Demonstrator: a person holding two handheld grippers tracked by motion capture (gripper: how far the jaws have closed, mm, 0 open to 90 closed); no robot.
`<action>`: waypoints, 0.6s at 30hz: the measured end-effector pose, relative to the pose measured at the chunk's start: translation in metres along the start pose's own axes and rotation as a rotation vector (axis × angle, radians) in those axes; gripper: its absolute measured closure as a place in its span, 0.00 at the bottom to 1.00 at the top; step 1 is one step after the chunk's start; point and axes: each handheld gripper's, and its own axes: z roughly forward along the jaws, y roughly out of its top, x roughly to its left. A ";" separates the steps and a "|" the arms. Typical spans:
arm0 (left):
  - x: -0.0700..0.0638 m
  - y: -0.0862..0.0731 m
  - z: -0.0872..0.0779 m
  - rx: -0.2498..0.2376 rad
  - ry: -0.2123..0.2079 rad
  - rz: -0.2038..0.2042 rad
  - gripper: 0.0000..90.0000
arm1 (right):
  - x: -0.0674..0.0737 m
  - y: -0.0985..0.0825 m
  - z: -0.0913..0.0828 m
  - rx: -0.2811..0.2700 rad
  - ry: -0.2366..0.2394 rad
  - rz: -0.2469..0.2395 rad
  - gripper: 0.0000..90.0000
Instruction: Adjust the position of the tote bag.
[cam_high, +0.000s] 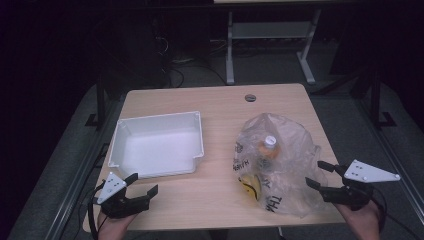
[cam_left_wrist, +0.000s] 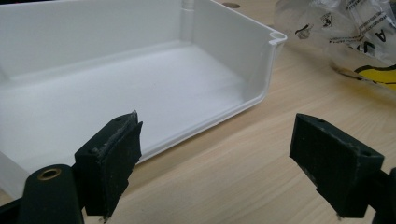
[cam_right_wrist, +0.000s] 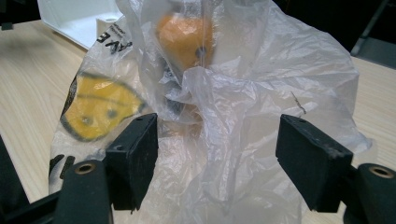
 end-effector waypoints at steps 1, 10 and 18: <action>0.000 0.000 0.000 0.000 0.000 0.000 0.18 | 0.000 0.000 0.000 0.001 0.002 -0.001 0.32; -0.001 -0.003 -0.005 0.000 -0.003 -0.002 0.18 | 0.002 0.003 0.001 -0.014 0.011 -0.012 0.32; -0.002 -0.004 -0.007 -0.001 -0.034 0.007 0.18 | 0.004 0.007 0.003 -0.026 0.014 -0.023 0.32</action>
